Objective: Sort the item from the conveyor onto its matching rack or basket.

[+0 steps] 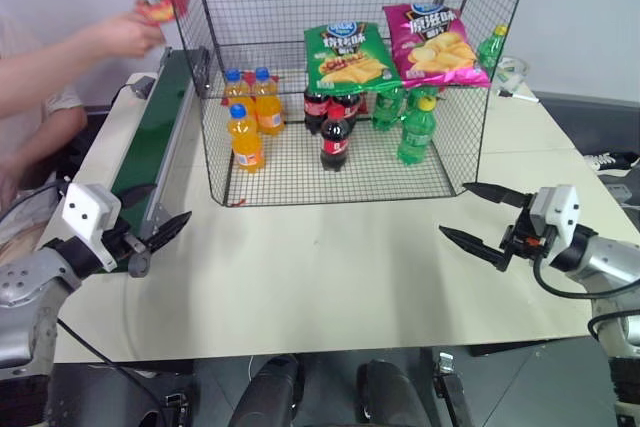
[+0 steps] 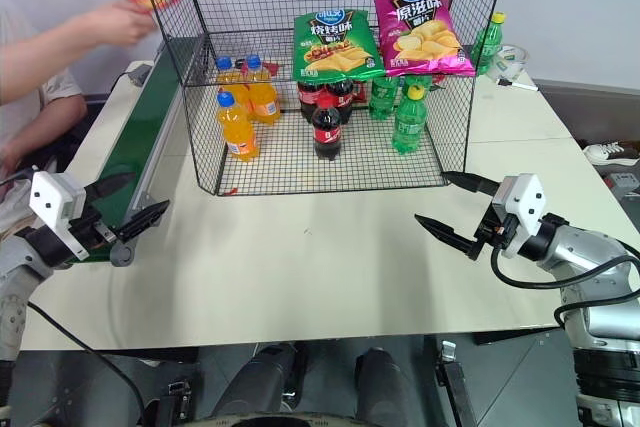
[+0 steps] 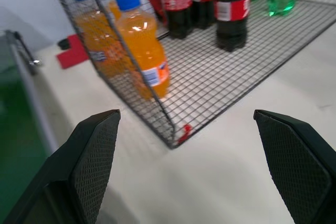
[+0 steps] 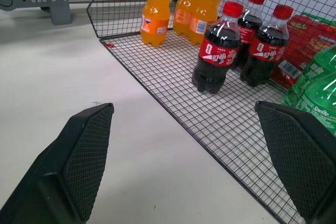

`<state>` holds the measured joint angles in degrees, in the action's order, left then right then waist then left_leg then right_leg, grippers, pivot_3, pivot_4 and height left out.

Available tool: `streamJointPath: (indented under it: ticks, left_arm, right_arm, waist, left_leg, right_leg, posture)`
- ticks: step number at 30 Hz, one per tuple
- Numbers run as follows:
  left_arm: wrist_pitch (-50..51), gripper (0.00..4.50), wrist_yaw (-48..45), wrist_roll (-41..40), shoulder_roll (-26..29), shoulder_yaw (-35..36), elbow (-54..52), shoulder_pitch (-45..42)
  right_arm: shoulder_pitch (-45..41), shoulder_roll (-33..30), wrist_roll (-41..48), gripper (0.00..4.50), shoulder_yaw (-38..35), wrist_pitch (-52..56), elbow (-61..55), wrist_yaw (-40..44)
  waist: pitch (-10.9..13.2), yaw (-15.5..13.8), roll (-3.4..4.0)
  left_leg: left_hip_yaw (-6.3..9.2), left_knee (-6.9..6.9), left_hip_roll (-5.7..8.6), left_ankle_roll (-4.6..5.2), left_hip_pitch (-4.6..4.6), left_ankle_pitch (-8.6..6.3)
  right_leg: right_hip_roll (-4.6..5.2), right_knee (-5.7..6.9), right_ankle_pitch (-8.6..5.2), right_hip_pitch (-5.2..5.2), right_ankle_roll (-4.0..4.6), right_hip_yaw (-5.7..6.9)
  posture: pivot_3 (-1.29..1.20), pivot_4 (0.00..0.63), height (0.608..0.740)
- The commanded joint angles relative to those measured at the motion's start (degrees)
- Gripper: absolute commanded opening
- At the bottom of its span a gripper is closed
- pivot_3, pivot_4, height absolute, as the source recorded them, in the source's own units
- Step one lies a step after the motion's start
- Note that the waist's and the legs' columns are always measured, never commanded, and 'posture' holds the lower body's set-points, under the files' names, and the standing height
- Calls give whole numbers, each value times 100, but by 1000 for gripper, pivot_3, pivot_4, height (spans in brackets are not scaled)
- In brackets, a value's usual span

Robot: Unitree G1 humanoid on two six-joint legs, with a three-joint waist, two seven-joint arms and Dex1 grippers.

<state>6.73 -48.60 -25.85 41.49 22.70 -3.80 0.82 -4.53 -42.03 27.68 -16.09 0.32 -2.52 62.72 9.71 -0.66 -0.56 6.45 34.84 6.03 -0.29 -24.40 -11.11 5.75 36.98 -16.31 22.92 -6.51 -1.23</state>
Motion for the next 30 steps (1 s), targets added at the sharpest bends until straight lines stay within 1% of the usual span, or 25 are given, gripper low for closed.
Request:
streamJointPath:
  ticks: [1, 6, 12, 17, 19, 21, 23, 26, 28, 30]
  left_arm:
    - [-135, 4262, 28, 37, 38, 136, -41, -44]
    - [-228, 4262, -23, 37, 23, 132, -39, 1]
    - [-530, 4262, 157, 291, 14, 184, 59, 36]
    - [-577, 4262, 168, 243, -35, 246, 11, 202]
    - [-669, 4262, 195, 296, -51, 286, -11, 298]
    - [-824, 4262, 220, 342, -68, 343, -13, 390]
    - [-944, 4262, 302, 403, -98, 381, -26, 449]
    - [-1255, 4262, 408, 616, -146, 418, -38, 658]
    - [-1577, 4262, 370, 749, -152, 474, -88, 939]
    - [-1669, 4262, 469, 836, -170, 565, -100, 1131]
  right_arm:
    - [-74, -60, 7, 4500, -42, -39, -116, 0]
    - [-79, -52, -4, 4500, -46, -39, -125, -8]
    - [-90, -49, 3, 4500, -30, -24, -141, 13]
    - [-122, -23, 61, 4500, 46, 67, -214, 41]
    - [-76, -23, 244, 4500, 143, 307, -415, 139]
    - [81, -36, 693, 4500, 307, 830, -878, 296]
    - [221, -75, 888, 4500, 491, 1171, -1252, 389]
    - [171, 49, 948, 4500, 801, 1463, -1505, 328]
    - [-35, 205, 837, 4500, 1042, 1501, -1452, 264]
    - [-244, 341, 630, 4500, 1225, 1412, -1326, 200]
  waist:
    - [0, -1, 0]
    - [0, -1, 0]
    - [0, 0, 0]
    - [1, 3, 0]
    - [1, 4, 0]
    - [2, 1, 2]
    - [2, -1, 1]
    - [2, 7, 1]
    - [3, 33, -5]
    - [5, 48, -6]
  left_leg:
    - [0, 0, 0, 0, 0, 0]
    - [0, -1, 0, 0, -1, 0]
    - [0, -2, 0, 0, -1, 0]
    - [0, -3, 0, 0, -1, 0]
    - [0, -4, 0, 0, -1, 0]
    - [0, -6, 0, 0, -2, 0]
    - [1, -10, -1, 0, -6, 0]
    - [1, -10, -1, 0, -9, 0]
    - [-6, -10, -1, 1, -9, -1]
    - [-11, -12, -1, 2, -9, -2]
  right_leg:
    - [0, 0, 0, 0, 0, 0]
    - [0, 0, 0, 1, 0, 0]
    - [0, 0, 0, 2, 0, 0]
    - [0, -1, 0, 3, 0, 0]
    - [0, -1, 0, 3, 0, 0]
    - [0, -1, 0, 6, 0, -1]
    - [0, 0, 0, 12, 0, -1]
    - [2, -1, 0, 13, 0, -2]
    - [7, -5, 0, 13, 1, -5]
    - [12, -8, 0, 16, 1, -2]
  posture:
    - [0, 150, 740]
    - [0, 150, 740]
    - [0, 150, 740]
    - [0, 150, 740]
    - [0, 150, 740]
    - [0, 150, 740]
    - [0, 150, 740]
    - [0, 150, 740]
    - [0, 150, 740]
    - [0, 150, 740]
